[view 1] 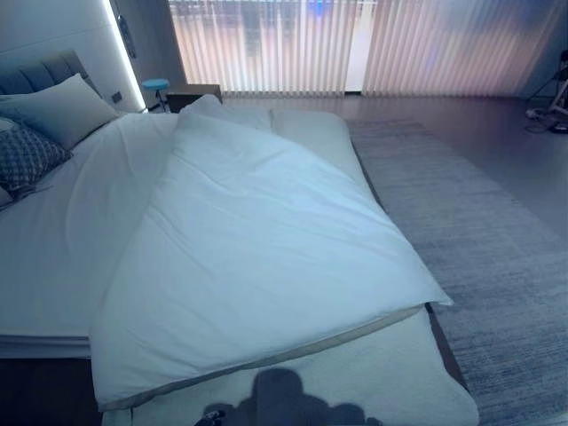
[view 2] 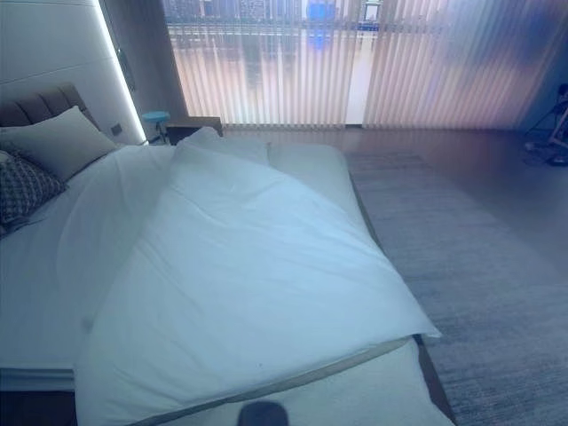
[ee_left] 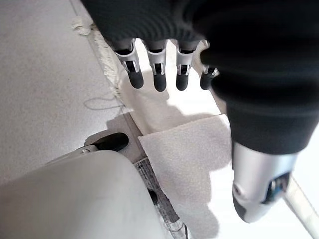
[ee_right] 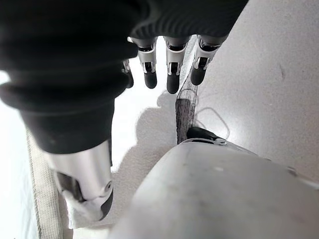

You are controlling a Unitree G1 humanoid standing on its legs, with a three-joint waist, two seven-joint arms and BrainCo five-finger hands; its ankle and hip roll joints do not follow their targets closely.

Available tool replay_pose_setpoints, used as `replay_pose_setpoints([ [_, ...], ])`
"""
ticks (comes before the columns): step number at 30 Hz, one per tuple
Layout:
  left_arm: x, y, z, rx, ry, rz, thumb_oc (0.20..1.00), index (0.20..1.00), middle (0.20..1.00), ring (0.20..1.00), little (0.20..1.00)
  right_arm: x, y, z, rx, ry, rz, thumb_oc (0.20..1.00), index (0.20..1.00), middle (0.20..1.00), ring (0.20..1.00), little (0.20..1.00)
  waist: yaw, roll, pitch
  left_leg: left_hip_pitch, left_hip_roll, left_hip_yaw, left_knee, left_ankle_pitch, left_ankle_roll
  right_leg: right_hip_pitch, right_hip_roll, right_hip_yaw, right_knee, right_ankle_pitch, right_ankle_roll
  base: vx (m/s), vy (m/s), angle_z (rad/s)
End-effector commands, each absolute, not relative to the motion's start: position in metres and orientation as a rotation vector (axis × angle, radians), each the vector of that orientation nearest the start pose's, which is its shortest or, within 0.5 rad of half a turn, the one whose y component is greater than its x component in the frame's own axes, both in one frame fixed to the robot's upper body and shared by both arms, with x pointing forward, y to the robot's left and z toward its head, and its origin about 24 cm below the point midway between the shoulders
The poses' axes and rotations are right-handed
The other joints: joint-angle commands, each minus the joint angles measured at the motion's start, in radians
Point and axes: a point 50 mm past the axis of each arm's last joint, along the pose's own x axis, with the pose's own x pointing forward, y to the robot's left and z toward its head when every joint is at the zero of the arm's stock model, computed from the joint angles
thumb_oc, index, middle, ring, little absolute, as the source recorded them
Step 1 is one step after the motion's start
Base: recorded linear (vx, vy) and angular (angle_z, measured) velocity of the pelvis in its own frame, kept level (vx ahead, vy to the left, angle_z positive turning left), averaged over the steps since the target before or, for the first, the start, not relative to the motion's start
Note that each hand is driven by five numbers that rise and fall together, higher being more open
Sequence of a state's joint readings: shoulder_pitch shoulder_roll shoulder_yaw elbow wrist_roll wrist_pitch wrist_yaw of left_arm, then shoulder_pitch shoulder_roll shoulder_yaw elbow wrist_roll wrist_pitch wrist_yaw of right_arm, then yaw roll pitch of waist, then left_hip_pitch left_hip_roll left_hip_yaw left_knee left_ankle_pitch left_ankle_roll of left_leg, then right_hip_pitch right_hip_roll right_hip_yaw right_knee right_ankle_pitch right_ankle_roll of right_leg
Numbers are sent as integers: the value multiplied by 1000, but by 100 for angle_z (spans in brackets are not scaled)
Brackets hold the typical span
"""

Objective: Make the bed

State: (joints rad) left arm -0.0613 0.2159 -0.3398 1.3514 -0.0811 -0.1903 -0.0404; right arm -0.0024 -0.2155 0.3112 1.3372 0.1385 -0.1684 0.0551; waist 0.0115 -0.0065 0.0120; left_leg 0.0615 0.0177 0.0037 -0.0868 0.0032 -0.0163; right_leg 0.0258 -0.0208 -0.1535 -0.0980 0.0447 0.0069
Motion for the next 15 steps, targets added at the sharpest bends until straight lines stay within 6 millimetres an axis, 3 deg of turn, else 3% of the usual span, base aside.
replay_pose_setpoints([
  [1, 110, 202, -163, 262, 1129, -118, 1000, 1000, 1000, 1000, 1000, 81, -212, -168, -255, 1203, 107, 1000, 1000, 1000, 1000, 1000, -11, -39, 1, -23, -21, 19, 0, -10, 12, -2, -65, -13, 11, 17, 105, -38, 2, 5],
  [8, 131, 202, -156, 95, 1046, 14, 1000, 1000, 1000, 1000, 1000, 99, -216, -162, -237, 1133, 70, 1000, 1000, 1000, 1000, 1000, -19, -49, 81, -80, -17, 25, 28, -1, 16, -89, -63, -9, 99, 2, 99, -113, 1, 1],
  [10, 161, 199, -146, 8, 950, 70, 1000, 1000, 1000, 1000, 1000, 121, -216, -155, -234, 1056, 71, 1000, 1000, 1000, 1000, 1000, -25, -60, 157, -208, -37, 25, 185, -32, 15, -199, -79, -7, 225, -22, 96, -363, 18, 3],
  [12, 182, 193, -137, -66, 874, 97, 1000, 1000, 1000, 1000, 1000, 136, -217, -150, -214, 1002, 38, 1000, 1000, 1000, 1000, 1000, -34, -66, 194, -308, -47, 24, 299, -57, 12, -283, -95, -4, 319, -36, 96, -258, 26, 18],
  [15, 195, 186, -131, -118, 832, 109, 1000, 1000, 1000, 1000, 1000, 146, -220, -146, -198, 967, 0, 1000, 1000, 1000, 1000, 1000, -44, -64, 204, -383, -49, 28, 376, -76, 11, -348, -107, -1, 382, -47, 96, -161, 45, 9],
])
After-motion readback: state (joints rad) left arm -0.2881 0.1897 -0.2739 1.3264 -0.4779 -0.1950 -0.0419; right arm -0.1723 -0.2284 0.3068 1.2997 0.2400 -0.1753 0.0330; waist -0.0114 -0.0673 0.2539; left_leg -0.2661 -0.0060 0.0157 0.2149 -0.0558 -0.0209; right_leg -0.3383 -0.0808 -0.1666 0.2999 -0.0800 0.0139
